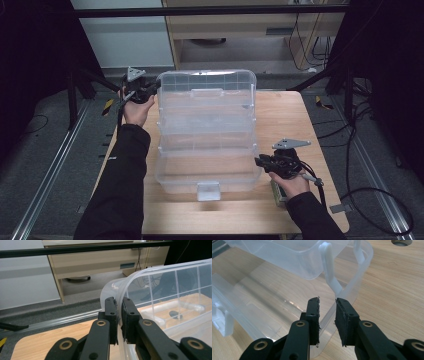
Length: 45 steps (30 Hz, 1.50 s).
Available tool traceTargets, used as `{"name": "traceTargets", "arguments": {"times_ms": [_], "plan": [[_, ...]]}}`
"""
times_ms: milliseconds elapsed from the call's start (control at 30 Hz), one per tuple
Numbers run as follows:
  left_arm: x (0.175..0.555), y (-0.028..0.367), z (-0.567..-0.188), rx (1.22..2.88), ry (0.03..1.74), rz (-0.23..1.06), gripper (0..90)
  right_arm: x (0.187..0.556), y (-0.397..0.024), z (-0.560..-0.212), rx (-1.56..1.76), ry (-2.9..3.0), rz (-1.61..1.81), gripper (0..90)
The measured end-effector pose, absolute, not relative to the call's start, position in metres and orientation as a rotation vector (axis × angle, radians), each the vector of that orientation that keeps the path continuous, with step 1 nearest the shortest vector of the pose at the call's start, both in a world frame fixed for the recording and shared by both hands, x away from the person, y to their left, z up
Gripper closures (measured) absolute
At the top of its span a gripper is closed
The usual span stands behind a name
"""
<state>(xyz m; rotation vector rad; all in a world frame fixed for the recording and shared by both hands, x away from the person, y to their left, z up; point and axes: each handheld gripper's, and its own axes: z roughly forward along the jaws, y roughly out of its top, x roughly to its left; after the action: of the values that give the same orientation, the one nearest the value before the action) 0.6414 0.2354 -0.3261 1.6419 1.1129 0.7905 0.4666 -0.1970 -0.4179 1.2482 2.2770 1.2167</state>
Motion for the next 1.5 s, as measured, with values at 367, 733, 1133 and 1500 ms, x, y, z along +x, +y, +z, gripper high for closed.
{"name": "traceTargets", "arguments": {"times_ms": [367,733,1133,1500], "plan": [[0.653,0.233,-0.334,1.655,1.151,0.802,83.7,0.467,-0.197,-0.418,1.245,2.274,1.210,72.9],[0.669,0.233,-0.344,1.675,1.200,0.769,83.4,0.467,-0.196,-0.418,1.253,2.267,1.193,72.9],[0.682,0.228,-0.346,1.679,1.227,0.740,83.9,0.464,-0.193,-0.417,1.239,2.286,1.192,72.1],[0.675,0.251,-0.349,1.660,1.223,0.687,66.7,0.463,-0.193,-0.417,1.231,2.274,1.193,73.1]]}}
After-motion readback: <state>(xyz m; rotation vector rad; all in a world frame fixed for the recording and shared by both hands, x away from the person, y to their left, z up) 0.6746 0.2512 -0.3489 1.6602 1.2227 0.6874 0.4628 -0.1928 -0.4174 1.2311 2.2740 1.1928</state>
